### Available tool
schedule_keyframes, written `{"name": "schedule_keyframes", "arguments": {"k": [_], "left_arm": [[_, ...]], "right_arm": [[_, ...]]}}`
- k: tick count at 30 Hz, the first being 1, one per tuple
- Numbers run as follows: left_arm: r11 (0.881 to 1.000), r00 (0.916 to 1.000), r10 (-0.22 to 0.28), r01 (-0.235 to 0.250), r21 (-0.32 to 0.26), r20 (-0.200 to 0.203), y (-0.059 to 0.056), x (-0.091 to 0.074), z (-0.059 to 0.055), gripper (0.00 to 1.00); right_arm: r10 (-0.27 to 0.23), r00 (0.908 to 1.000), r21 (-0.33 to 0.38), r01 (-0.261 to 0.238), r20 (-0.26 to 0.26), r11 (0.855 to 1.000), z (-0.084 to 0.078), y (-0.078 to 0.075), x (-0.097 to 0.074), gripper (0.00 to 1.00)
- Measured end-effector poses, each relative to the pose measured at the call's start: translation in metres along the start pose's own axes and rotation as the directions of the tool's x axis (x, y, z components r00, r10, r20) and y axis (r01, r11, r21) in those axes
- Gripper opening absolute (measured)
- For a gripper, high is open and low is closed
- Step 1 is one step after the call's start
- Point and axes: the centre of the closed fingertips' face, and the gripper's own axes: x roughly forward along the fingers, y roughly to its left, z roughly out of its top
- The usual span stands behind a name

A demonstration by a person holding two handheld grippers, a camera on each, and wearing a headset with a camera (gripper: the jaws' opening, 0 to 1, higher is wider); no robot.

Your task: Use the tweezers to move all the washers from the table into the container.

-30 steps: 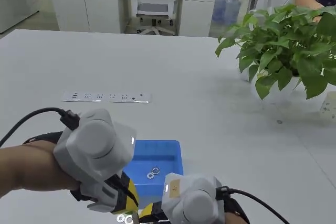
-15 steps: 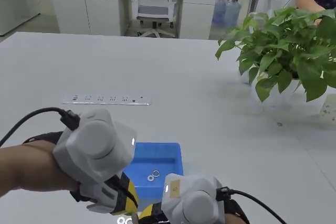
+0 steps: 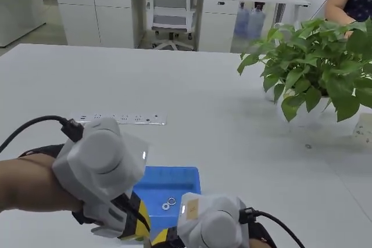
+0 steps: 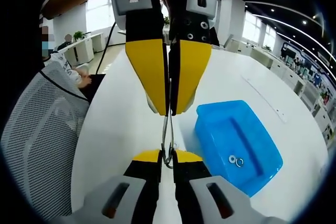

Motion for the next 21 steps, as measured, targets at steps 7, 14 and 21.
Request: {"name": "schedule_keyframes", "arguments": {"k": [7,14,21], "left_arm": [[1.000,1.0000,0.004,-0.004,0.003,0.005,0.001,-0.010,0.005,0.06],[1.000,0.9998,0.014,-0.014,0.009,0.011,0.007,-0.018,0.010,0.06],[0.999,0.9994,0.030,-0.030,0.012,0.020,0.015,-0.027,0.015,0.06]], "right_arm": [[-0.008,0.9999,0.000,0.008,0.009,1.000,0.009,-0.002,-0.005,0.10],[-0.023,0.9997,-0.007,0.023,0.003,1.000,0.018,-0.010,-0.011,0.10],[-0.040,0.9992,-0.019,0.040,-0.001,0.999,0.026,-0.021,-0.016,0.10]]}}
